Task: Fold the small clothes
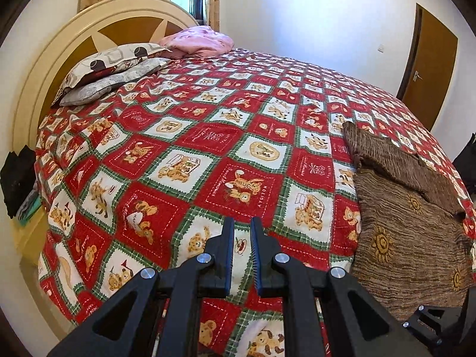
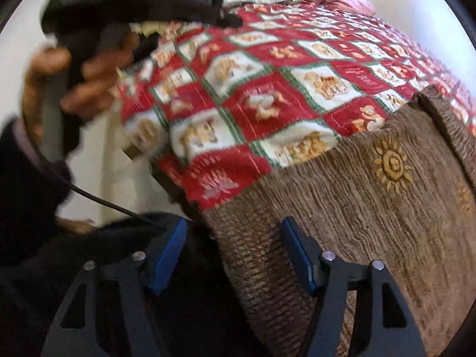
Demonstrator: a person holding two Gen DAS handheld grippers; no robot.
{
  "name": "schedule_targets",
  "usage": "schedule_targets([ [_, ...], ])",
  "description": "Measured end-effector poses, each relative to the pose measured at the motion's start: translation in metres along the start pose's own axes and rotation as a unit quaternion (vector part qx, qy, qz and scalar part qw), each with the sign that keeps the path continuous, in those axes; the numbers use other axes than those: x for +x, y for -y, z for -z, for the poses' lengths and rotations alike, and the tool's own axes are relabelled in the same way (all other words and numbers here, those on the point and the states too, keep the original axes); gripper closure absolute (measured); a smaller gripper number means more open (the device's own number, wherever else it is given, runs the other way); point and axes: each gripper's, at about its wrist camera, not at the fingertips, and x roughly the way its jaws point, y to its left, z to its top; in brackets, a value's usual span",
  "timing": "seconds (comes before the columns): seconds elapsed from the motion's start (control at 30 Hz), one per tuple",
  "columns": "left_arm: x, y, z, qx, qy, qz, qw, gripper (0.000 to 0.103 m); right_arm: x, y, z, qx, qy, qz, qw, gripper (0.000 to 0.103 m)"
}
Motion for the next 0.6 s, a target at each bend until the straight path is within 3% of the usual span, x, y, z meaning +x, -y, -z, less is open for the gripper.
schedule_targets([
  [0.03, -0.001, 0.000, 0.001, 0.003, 0.003, 0.001, 1.0000, 0.092, 0.000, -0.003, 0.001, -0.014, 0.005, 0.024, 1.000, 0.049],
  [0.07, -0.002, 0.001, 0.001, 0.007, 0.008, 0.004, 0.9999, 0.092, -0.003, -0.002, 0.001, -0.015, 0.007, 0.027, 0.999, 0.065],
  [0.17, -0.004, 0.006, 0.002, 0.015, 0.026, 0.023, 0.9993, 0.092, -0.012, 0.017, 0.001, 0.032, 0.013, -0.009, 0.999, 0.091],
  [0.33, -0.005, 0.021, 0.001, 0.047, 0.034, 0.070, 0.9959, 0.092, -0.037, 0.066, 0.009, 0.142, 0.054, -0.066, 0.986, 0.094],
  [0.47, -0.007, 0.041, 0.004, 0.107, 0.041, 0.104, 0.9880, 0.092, -0.059, 0.111, 0.021, 0.246, 0.100, -0.126, 0.956, 0.094],
  [0.5, -0.008, 0.044, 0.005, 0.117, 0.039, 0.115, 0.9857, 0.092, -0.064, 0.113, 0.022, 0.247, 0.105, -0.121, 0.956, 0.092],
  [0.6, -0.010, 0.045, 0.007, 0.124, 0.033, 0.120, 0.9844, 0.092, -0.069, 0.086, 0.015, 0.193, 0.102, -0.093, 0.971, 0.083],
])
